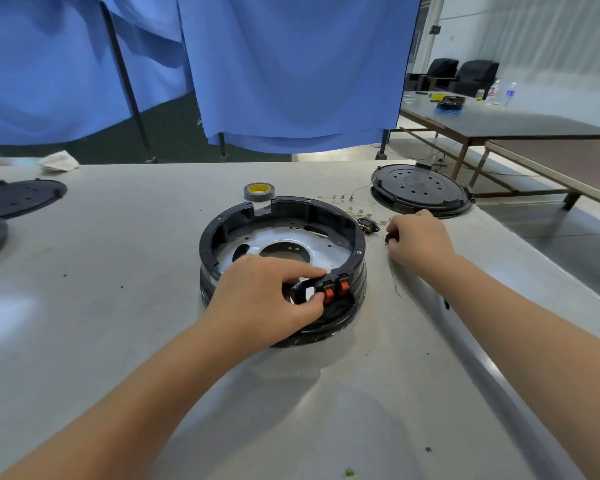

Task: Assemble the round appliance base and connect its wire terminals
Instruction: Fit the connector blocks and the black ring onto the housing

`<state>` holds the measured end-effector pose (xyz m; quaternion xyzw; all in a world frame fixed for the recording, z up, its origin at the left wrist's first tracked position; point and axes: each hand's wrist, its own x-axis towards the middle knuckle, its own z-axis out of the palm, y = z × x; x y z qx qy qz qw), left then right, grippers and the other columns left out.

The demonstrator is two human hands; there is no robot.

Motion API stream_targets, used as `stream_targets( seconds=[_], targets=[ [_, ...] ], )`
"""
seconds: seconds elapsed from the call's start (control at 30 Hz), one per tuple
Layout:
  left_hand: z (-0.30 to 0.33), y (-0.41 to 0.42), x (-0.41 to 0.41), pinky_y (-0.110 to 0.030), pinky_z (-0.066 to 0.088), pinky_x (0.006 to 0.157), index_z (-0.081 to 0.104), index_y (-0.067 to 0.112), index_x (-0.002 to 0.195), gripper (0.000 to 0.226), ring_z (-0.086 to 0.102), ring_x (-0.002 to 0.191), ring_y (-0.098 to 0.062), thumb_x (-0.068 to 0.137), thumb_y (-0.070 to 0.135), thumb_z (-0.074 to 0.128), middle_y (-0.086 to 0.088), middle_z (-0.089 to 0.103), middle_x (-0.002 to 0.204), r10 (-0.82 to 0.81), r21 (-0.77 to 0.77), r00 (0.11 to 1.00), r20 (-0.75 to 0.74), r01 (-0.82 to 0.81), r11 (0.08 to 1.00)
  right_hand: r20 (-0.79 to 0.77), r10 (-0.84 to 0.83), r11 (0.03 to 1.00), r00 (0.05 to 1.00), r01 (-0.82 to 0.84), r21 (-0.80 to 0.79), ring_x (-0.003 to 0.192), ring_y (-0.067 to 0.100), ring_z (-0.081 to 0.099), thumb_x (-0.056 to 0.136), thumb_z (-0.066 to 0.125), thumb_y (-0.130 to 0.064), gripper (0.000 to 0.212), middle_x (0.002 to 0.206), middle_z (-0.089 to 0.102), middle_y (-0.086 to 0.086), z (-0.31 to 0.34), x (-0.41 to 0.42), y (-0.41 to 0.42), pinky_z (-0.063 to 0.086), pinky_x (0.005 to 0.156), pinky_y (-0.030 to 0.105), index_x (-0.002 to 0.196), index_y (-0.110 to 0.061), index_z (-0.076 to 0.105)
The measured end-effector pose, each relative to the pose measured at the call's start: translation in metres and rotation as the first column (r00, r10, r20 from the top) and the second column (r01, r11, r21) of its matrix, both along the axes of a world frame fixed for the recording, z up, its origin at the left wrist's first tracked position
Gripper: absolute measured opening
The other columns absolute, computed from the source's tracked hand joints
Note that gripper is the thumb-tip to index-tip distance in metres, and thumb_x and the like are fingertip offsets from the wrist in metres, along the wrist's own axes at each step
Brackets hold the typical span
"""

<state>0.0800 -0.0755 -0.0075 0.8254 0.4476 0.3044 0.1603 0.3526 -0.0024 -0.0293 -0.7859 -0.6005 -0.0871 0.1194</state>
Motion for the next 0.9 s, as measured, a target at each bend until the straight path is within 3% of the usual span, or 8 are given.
stream_targets(
  seconds=[0.23,0.33,0.43,0.53,0.63,0.73,0.8,0.9],
  targets=[
    [0.0,0.0,-0.001,-0.013,0.043,0.063,0.073,0.046,0.094,0.015,0.058,0.08,0.003,0.08,0.045,0.067,0.022,0.068,0.073,0.004,-0.013,0.999,0.043,-0.003,1.0,-0.341,0.154,0.935,0.927,-0.025,0.354,0.096,0.016,0.056,0.087,0.056,-0.02,0.025,0.101,0.067,-0.005,0.021,-0.022,-0.026,0.048,0.081,0.034,0.111,-0.018,0.064],
    [-0.001,-0.001,0.003,-0.02,0.042,0.066,0.075,0.042,0.09,0.013,0.06,0.077,-0.004,0.08,0.045,0.067,0.016,0.07,0.071,0.012,-0.005,0.997,0.07,-0.011,1.0,-0.554,0.353,0.889,0.754,-0.086,0.45,0.073,0.001,0.06,0.086,0.062,-0.021,0.016,0.088,0.066,-0.017,0.035,-0.043,-0.042,0.05,0.07,0.019,0.101,-0.023,0.065],
    [-0.001,-0.001,0.004,-0.022,0.044,0.067,0.076,0.04,0.092,0.022,0.062,0.07,-0.009,0.08,0.05,0.06,0.014,0.072,0.071,-0.014,0.02,0.998,0.068,0.013,1.0,-0.672,0.487,0.855,0.558,-0.147,0.498,0.067,-0.006,0.06,0.085,0.066,-0.019,0.016,0.089,0.068,-0.013,0.045,-0.067,-0.056,0.046,0.061,0.007,0.1,-0.024,0.065],
    [-0.002,0.0,0.003,-0.023,0.047,0.065,0.075,0.039,0.096,0.032,0.062,0.068,-0.007,0.077,0.053,0.054,0.013,0.072,0.07,-0.02,0.048,0.998,0.054,0.018,0.999,-0.746,0.542,0.84,0.388,-0.207,0.502,0.07,0.0,0.064,0.086,0.063,-0.01,0.018,0.085,0.071,-0.006,0.051,-0.084,-0.066,0.051,0.065,0.012,0.1,-0.022,0.067],
    [-0.002,0.001,0.003,-0.016,0.037,0.057,0.075,0.039,0.095,0.03,0.056,0.06,-0.005,0.077,0.052,0.054,0.014,0.063,0.057,-0.025,0.087,0.999,0.047,0.021,0.996,-0.814,0.536,0.835,0.226,-0.288,0.469,0.065,0.006,0.064,0.089,0.056,-0.002,0.02,0.078,0.072,0.003,0.052,-0.095,-0.074,0.053,0.066,0.017,0.101,-0.015,0.067],
    [0.0,0.004,-0.001,-0.011,0.031,0.054,0.074,0.039,0.096,0.025,0.053,0.059,-0.002,0.082,0.05,0.057,0.015,0.059,0.055,-0.064,0.079,0.998,0.001,0.064,0.995,-0.842,0.508,0.832,0.182,-0.358,0.424,0.068,0.008,0.065,0.091,0.055,-0.004,0.02,0.076,0.072,0.0,0.049,-0.098,-0.08,0.055,0.072,0.022,0.098,-0.017,0.069],
    [0.002,0.006,-0.005,-0.014,0.041,0.062,0.073,0.037,0.099,0.026,0.06,0.069,-0.001,0.082,0.051,0.059,0.016,0.068,0.069,-0.105,0.044,0.994,-0.011,0.106,0.993,-0.842,0.513,0.824,0.168,-0.37,0.428,0.068,0.009,0.065,0.091,0.056,-0.003,0.022,0.078,0.073,-0.001,0.05,-0.097,-0.083,0.054,0.07,0.021,0.095,-0.02,0.069],
    [0.006,0.006,-0.008,-0.015,0.05,0.069,0.072,0.038,0.097,0.028,0.065,0.08,0.002,0.076,0.055,0.067,0.022,0.071,0.081,-0.123,-0.021,0.982,0.141,0.127,0.992,-0.796,0.568,0.794,0.208,-0.393,0.464,0.067,0.005,0.066,0.09,0.056,-0.002,0.024,0.077,0.074,-0.006,0.052,-0.096,-0.089,0.05,0.065,0.014,0.095,-0.022,0.069]
  ],
)
